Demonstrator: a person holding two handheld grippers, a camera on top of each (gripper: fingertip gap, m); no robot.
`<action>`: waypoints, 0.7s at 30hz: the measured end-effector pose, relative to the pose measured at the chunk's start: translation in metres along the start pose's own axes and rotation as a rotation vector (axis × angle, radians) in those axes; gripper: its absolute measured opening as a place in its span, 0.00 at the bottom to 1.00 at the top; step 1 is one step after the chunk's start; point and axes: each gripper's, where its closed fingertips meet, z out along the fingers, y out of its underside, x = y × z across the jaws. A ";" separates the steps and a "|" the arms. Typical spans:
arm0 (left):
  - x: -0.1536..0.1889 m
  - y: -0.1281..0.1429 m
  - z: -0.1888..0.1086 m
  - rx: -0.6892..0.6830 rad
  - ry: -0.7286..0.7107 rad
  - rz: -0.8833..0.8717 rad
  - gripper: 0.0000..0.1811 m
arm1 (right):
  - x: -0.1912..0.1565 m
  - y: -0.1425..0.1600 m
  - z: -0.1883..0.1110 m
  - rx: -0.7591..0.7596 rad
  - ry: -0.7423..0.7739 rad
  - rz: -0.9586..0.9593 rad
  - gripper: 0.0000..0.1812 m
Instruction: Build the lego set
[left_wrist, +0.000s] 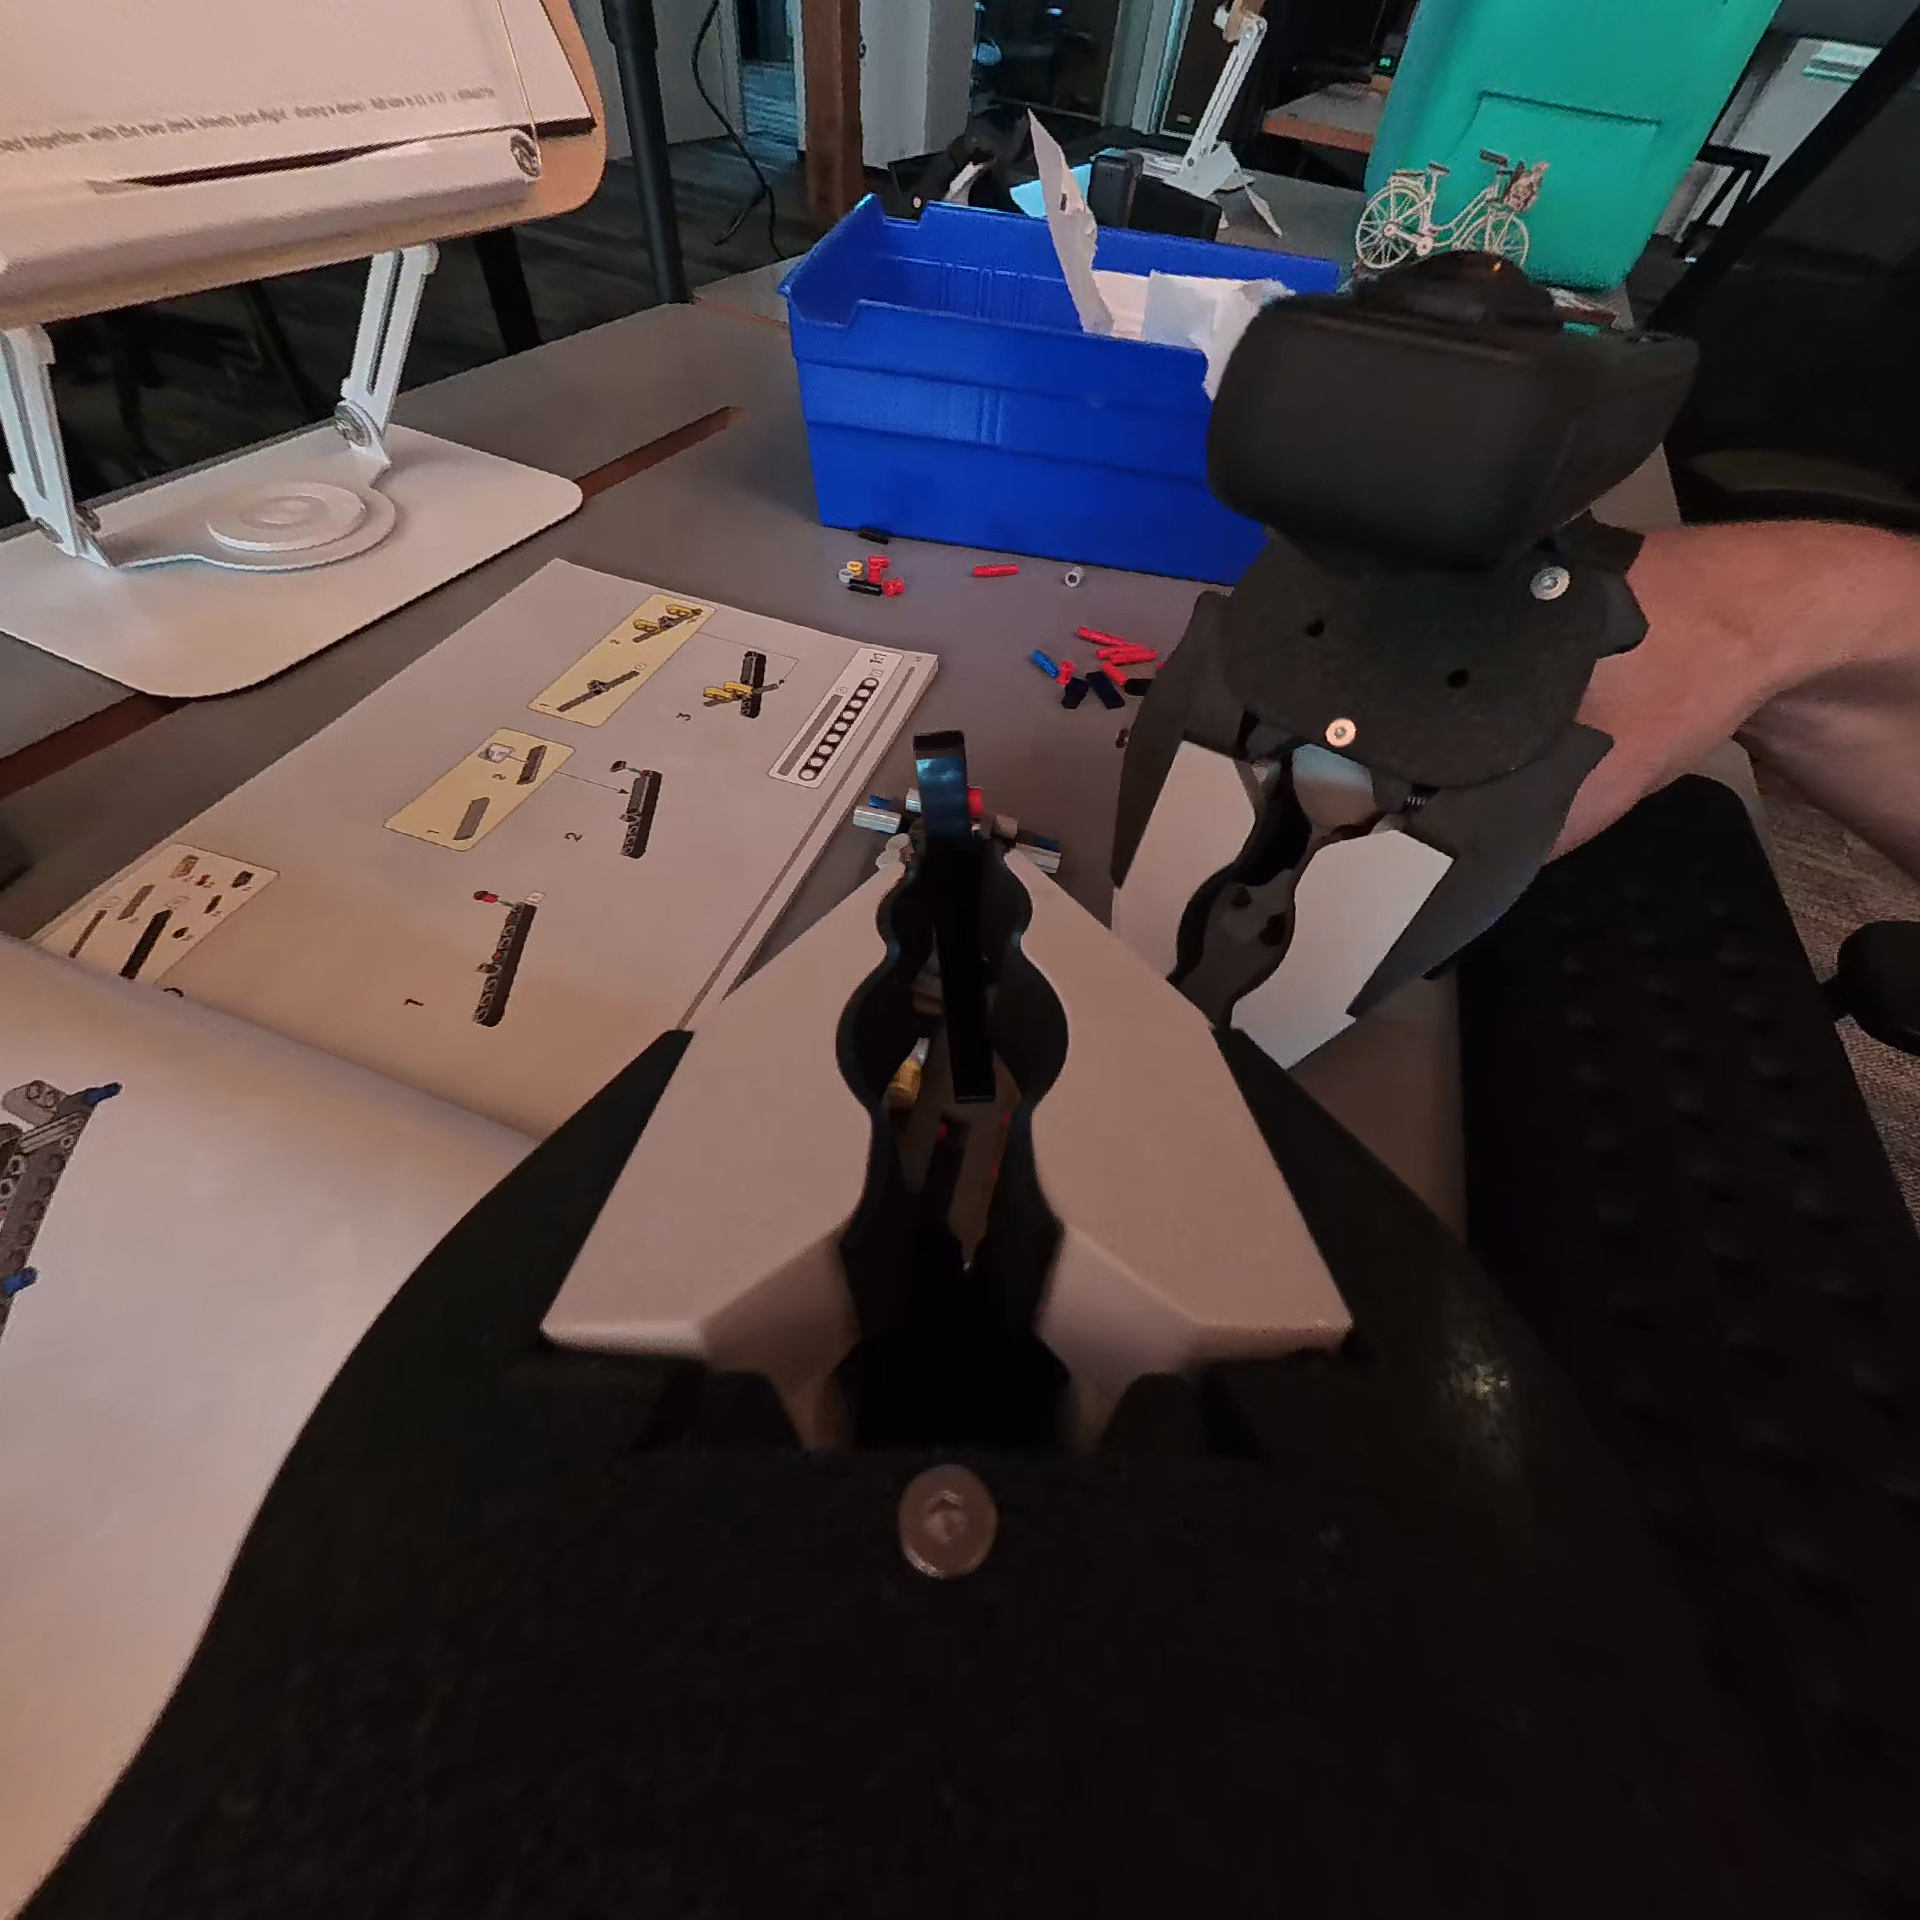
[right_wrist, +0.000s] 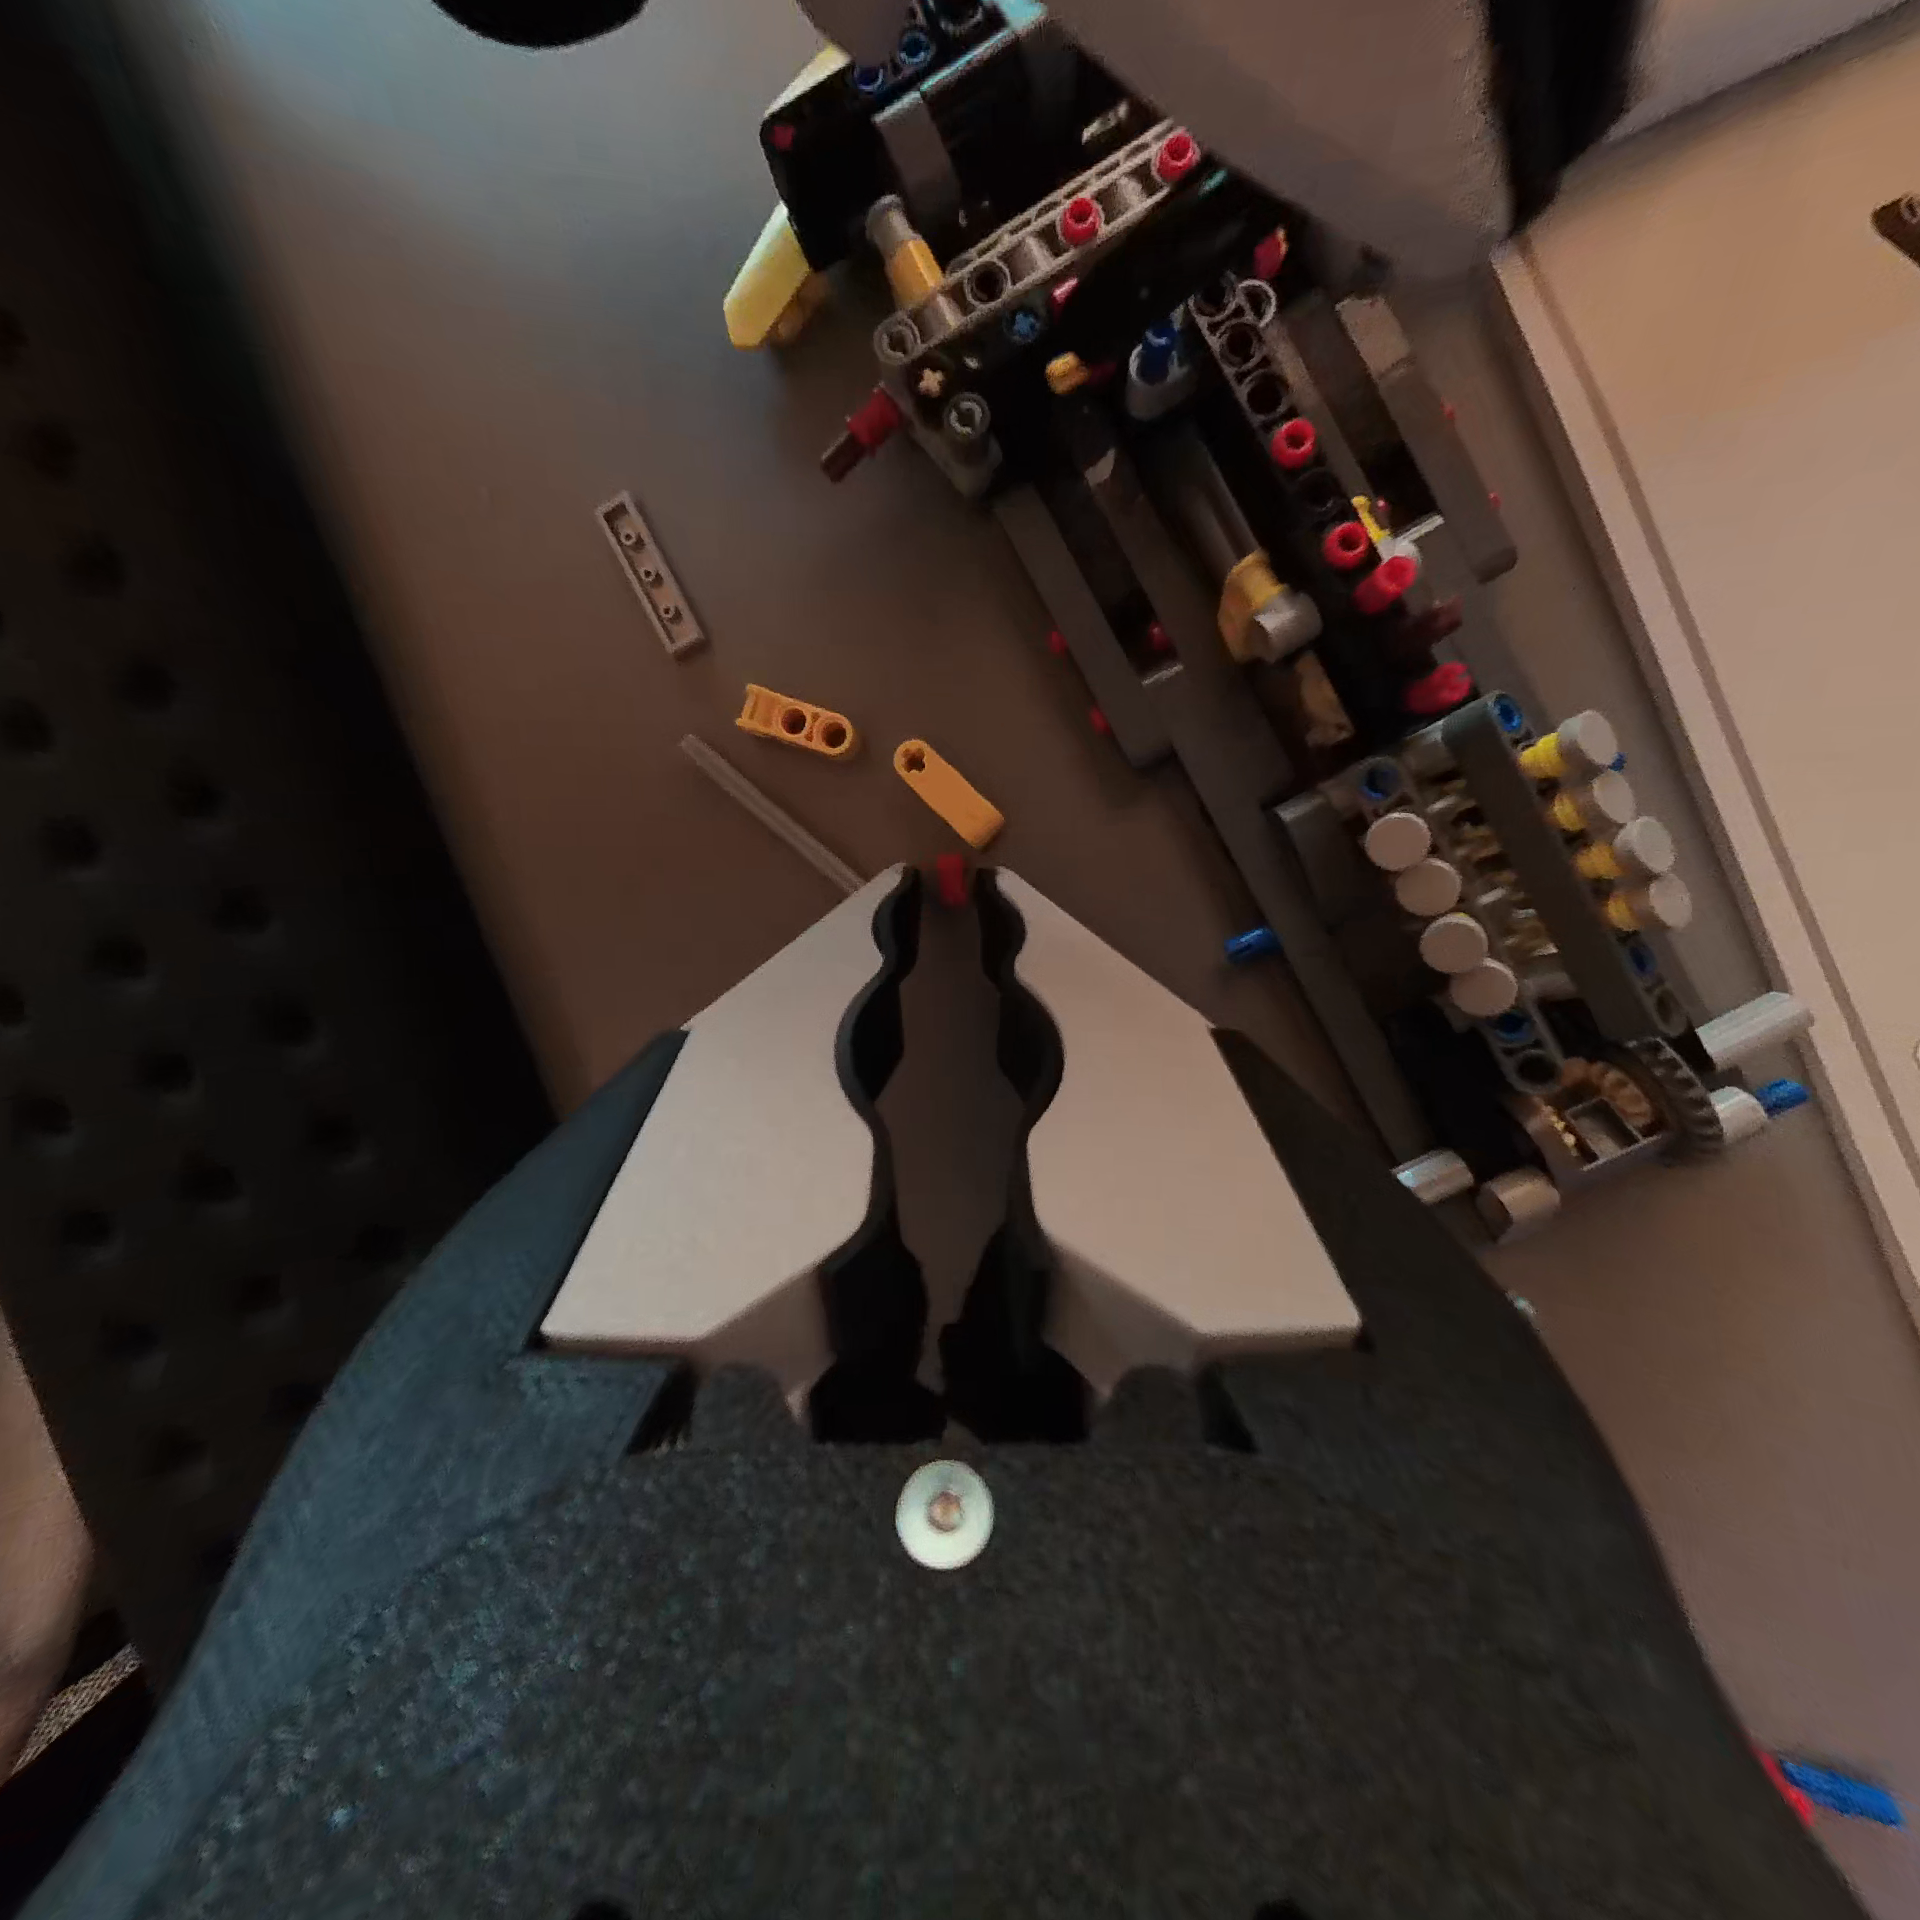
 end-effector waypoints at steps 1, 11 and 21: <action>0.000 0.000 0.000 0.000 -0.002 -0.001 0.03 | 0.000 0.000 0.001 -0.003 0.002 -0.002 0.05; -0.002 0.005 0.002 -0.028 -0.007 -0.009 0.03 | -0.006 -0.028 -0.021 0.223 -0.014 -0.019 0.03; 0.026 -0.007 0.000 0.054 0.187 -0.146 0.03 | 0.020 -0.074 -0.092 0.893 0.342 0.000 0.02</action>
